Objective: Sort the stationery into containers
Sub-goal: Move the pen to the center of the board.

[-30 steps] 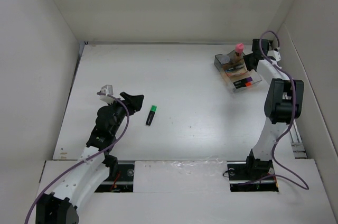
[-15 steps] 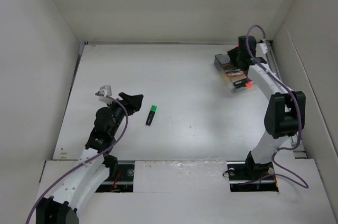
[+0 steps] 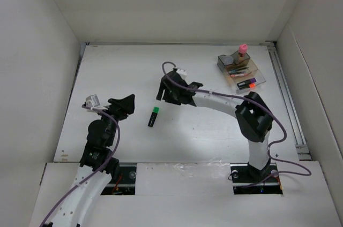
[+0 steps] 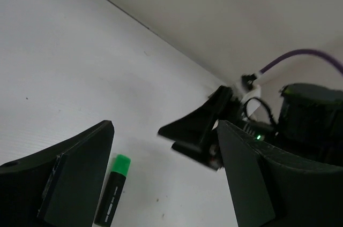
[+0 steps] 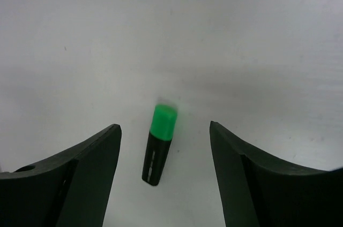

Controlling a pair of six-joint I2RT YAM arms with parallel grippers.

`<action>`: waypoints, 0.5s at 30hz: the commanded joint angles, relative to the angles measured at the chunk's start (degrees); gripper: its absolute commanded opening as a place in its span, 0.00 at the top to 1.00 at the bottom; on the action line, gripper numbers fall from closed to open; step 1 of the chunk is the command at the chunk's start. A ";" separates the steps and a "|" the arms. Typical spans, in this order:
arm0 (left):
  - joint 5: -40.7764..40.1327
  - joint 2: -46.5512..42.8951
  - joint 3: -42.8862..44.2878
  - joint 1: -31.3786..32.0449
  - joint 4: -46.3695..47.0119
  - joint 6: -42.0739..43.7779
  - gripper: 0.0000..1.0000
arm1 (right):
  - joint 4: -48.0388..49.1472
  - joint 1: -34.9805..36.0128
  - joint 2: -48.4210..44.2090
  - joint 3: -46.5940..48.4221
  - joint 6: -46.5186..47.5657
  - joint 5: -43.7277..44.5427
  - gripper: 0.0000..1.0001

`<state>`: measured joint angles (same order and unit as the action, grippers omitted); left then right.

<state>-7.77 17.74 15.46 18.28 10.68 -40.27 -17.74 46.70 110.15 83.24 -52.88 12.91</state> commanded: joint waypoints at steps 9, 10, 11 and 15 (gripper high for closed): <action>-4.01 -4.82 0.36 0.17 -2.59 -1.21 0.23 | -9.42 11.22 8.67 8.77 -0.20 4.75 0.27; -4.01 -4.29 0.36 0.17 -2.59 -1.21 0.23 | -9.94 12.70 8.68 8.78 -0.20 6.93 0.27; -3.49 -4.29 0.36 0.17 -2.59 -1.21 0.23 | -10.82 12.72 9.20 9.56 -0.90 8.09 0.27; -3.48 -4.29 0.88 0.17 -2.59 -1.21 0.23 | -15.65 14.38 12.45 12.38 -2.57 14.59 0.30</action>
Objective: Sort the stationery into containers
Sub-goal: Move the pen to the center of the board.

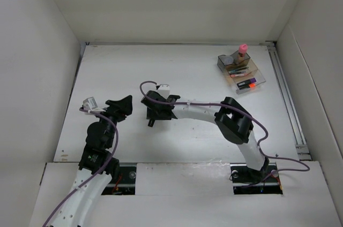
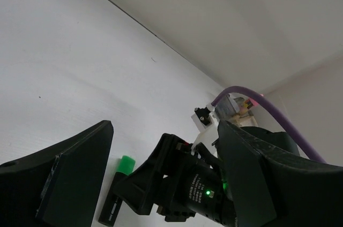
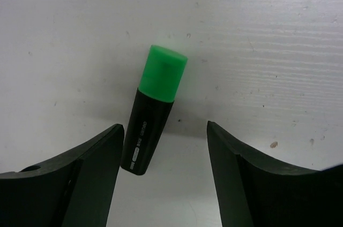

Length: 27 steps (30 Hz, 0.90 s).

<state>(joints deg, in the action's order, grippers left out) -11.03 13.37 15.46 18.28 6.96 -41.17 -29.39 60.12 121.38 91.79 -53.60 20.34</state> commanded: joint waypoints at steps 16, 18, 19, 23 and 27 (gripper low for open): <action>-0.75 -1.76 0.80 0.17 0.42 -0.32 0.23 | -7.79 1.49 9.22 11.48 -2.38 12.00 0.51; -0.75 -1.76 0.80 0.17 0.42 -0.32 0.23 | -8.32 1.49 9.22 11.48 -2.38 13.06 0.60; -0.75 -1.76 0.80 0.17 0.42 -0.32 0.23 | -9.01 1.49 9.22 10.87 -2.38 14.28 0.63; -0.75 -0.62 0.27 0.17 0.95 -0.32 0.23 | -8.41 0.97 7.20 4.91 -2.38 15.52 0.69; -0.22 -0.01 0.27 0.17 1.56 -0.32 0.23 | -7.18 -1.21 2.91 0.43 -2.99 17.10 0.86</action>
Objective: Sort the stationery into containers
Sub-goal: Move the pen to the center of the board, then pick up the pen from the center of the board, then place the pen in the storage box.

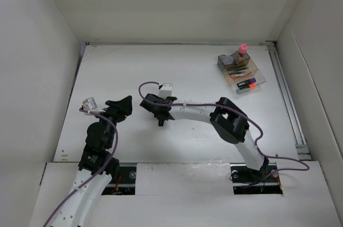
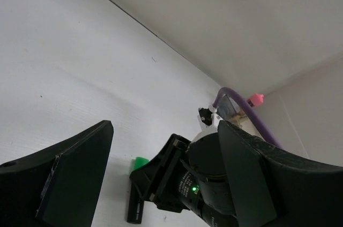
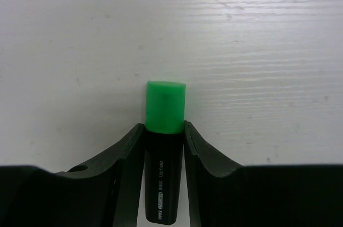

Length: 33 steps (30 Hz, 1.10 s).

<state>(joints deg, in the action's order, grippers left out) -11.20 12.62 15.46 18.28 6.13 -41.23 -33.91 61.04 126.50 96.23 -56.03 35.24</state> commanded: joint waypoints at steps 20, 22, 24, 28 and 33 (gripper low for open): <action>4.70 6.27 -0.35 0.17 6.79 -0.25 0.26 | 19.58 -47.83 -35.09 -22.48 -8.65 -20.29 0.85; 5.31 6.98 -0.35 0.17 6.79 -0.25 0.26 | 22.21 -53.90 -35.79 -24.50 -9.18 -21.96 0.84; 5.31 6.98 -0.35 0.17 6.79 -0.25 0.26 | 22.22 -58.63 -34.75 -24.51 -9.89 -25.04 0.82; 5.31 6.98 -0.35 0.17 7.84 -0.25 0.26 | 22.75 -63.39 -30.62 -24.51 -9.89 -26.46 0.82; 5.84 7.50 -0.87 0.17 8.37 -0.25 0.26 | 24.33 -66.04 -28.76 -25.74 -10.42 -26.46 0.82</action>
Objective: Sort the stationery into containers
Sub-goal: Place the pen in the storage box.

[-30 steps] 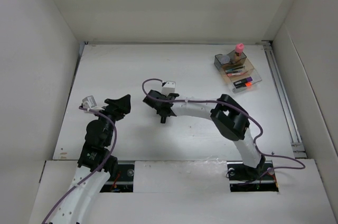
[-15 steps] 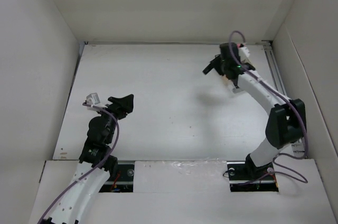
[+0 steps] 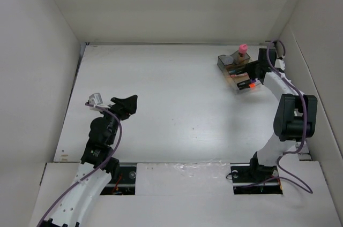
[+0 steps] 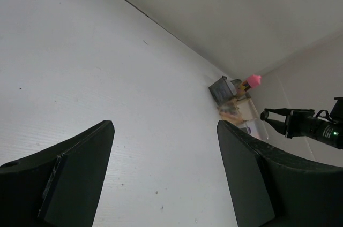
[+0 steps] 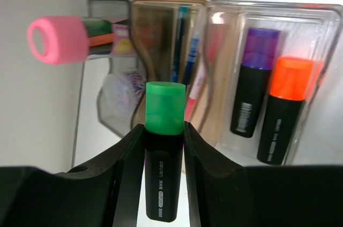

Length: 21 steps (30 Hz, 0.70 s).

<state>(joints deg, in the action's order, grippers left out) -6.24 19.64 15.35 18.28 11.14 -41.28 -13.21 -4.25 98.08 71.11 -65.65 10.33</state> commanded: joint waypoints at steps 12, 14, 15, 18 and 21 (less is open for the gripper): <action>1.41 2.33 -0.76 0.17 3.89 -0.21 0.27 | 4.25 -2.42 2.99 -1.33 -3.43 2.24 0.79; 1.41 1.81 -0.76 0.17 4.42 -0.21 0.27 | 4.25 -2.43 2.99 -2.12 -4.05 2.24 0.77; 1.41 1.81 -0.76 0.17 4.42 -0.21 0.27 | 4.25 -2.43 2.30 -2.73 -4.92 2.76 0.76; 1.41 1.81 -0.76 0.17 4.42 -0.21 0.27 | 4.86 -2.43 0.88 -4.22 -5.46 3.47 0.75; 1.41 2.33 -0.76 0.17 4.42 -0.21 0.27 | 4.86 -2.43 -0.52 -5.28 -5.46 3.47 0.75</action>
<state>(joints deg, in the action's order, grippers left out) -5.41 21.93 14.59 18.28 12.49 -41.39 -11.18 -6.37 100.92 66.52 -69.93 12.23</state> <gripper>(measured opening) 0.736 0.374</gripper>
